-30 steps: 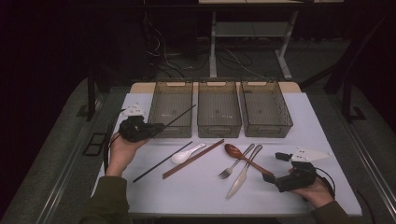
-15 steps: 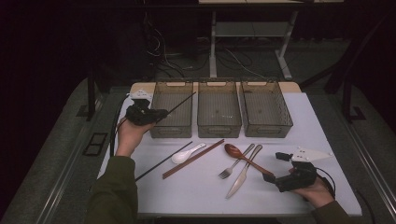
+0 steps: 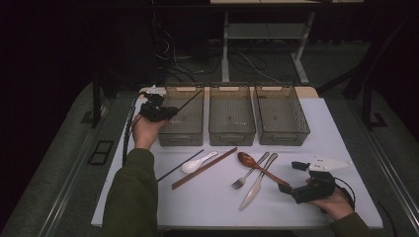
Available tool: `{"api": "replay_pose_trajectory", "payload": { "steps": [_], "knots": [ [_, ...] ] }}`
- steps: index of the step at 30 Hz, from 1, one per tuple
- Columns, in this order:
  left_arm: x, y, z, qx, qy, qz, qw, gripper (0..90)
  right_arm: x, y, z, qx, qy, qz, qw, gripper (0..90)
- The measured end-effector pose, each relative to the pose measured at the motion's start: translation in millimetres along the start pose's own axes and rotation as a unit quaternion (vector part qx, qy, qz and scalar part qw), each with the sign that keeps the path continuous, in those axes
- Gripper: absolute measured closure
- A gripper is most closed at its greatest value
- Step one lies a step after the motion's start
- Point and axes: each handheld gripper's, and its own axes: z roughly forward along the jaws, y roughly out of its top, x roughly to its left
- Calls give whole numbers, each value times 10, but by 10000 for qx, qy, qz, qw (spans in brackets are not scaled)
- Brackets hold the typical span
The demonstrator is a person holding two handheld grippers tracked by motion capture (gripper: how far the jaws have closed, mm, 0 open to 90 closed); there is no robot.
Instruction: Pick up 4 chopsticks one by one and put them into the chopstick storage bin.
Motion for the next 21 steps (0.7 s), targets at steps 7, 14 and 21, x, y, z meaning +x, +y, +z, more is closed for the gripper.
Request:
{"api": "replay_pose_trajectory", "payload": {
  "steps": [7,14,21],
  "knots": [
    [9,27,102,-43,78,-123,9999,849,-5,-4,-2,5,17,-9,10000,5],
    [10,3,234,127,278,-299,9991,849,-2,-4,-1,6,17,-34,10000,5],
    [-11,-20,311,273,333,-333,9985,848,-1,-6,-8,11,23,-21,10000,6]
  ]
}}
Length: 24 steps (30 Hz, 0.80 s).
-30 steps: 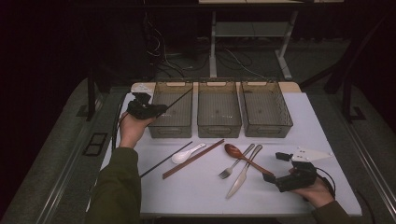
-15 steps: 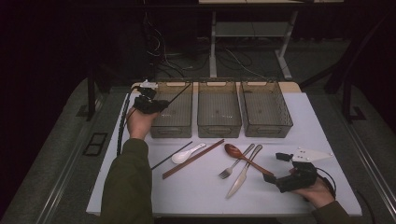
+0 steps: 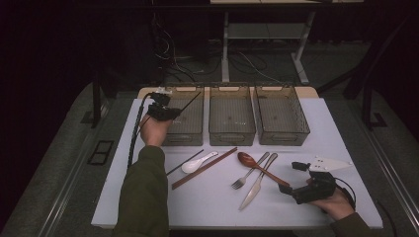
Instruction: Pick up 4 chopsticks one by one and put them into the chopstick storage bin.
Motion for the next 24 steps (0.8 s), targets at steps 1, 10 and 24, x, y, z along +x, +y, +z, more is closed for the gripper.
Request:
{"api": "replay_pose_trajectory", "payload": {
  "steps": [1,10,24],
  "knots": [
    [0,0,0,0,0,0,10000,847,1,0,0,2,-1,-1,10000,6],
    [-17,13,-10,-87,202,49,9997,653,1,-1,-8,-7,1,2,10000,6],
    [-31,1,-157,-377,-303,297,9984,457,4,-4,0,32,-20,-18,10000,6]
  ]
}}
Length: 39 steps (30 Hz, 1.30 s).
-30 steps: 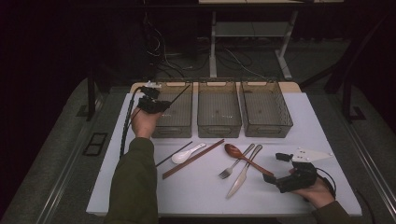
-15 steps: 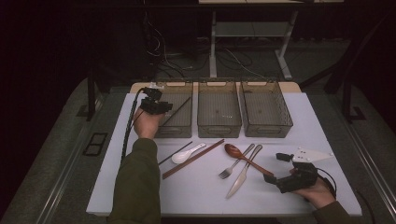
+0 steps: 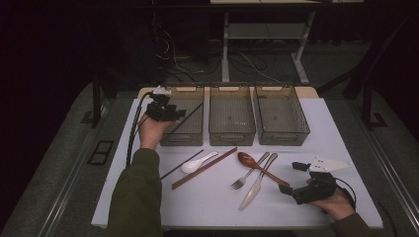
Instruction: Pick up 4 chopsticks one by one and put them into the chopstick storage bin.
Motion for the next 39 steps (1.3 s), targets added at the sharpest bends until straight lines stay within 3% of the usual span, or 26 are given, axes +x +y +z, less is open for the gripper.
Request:
{"api": "replay_pose_trajectory", "payload": {
  "steps": [3,5,6,11,13,15,22,31,39],
  "knots": [
    [5,-28,-32,-39,-131,-35,9999,427,1,-2,17,24,58,6,10000,6],
    [-4,-42,-57,-10,-179,29,9998,406,7,-6,29,72,66,-17,10000,5],
    [-16,-46,-89,45,-178,160,9997,398,6,-8,30,87,83,-1,9999,5],
    [-56,-64,-204,-139,-252,248,9993,367,-41,-15,33,35,154,126,9998,5],
    [-70,-66,-218,-168,-295,233,9992,339,-47,-14,40,24,174,167,9997,5],
    [-88,-71,-263,-145,-308,369,9987,334,-45,-13,47,7,199,173,9997,5],
    [-184,-120,-388,-200,-426,512,9976,247,-19,-17,75,83,205,141,9997,6],
    [-300,-214,-532,-295,-589,505,9965,187,-13,-20,80,74,207,179,9996,6],
    [-430,-362,-635,-323,-812,655,9940,128,-1,-30,83,134,173,152,9996,6]
  ]
}}
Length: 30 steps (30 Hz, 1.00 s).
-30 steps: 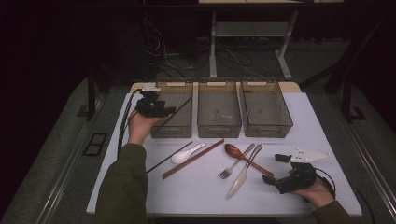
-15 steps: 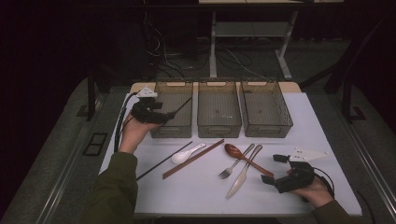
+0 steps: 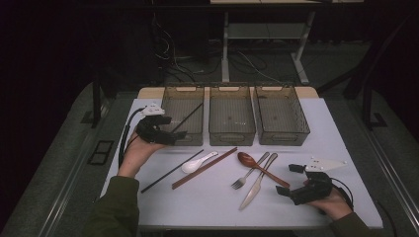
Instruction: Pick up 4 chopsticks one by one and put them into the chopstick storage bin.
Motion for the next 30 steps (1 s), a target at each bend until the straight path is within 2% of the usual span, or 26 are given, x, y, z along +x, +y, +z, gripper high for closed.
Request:
{"api": "replay_pose_trajectory", "payload": {
  "steps": [3,13,20,30],
  "knots": [
    [-59,-57,-26,7,-44,66,10000,126,0,2,0,-8,-1,1,10000,5],
    [-216,-273,-113,-104,-126,40,9999,68,-2,-3,-8,-15,-36,-9,10000,5],
    [-311,-449,-152,-55,-177,83,9998,26,-2,0,-21,-62,-47,-11,10000,5],
    [-401,-695,-218,-81,-148,98,9998,35,1,-2,-20,-43,-64,-26,10000,6]
  ]
}}
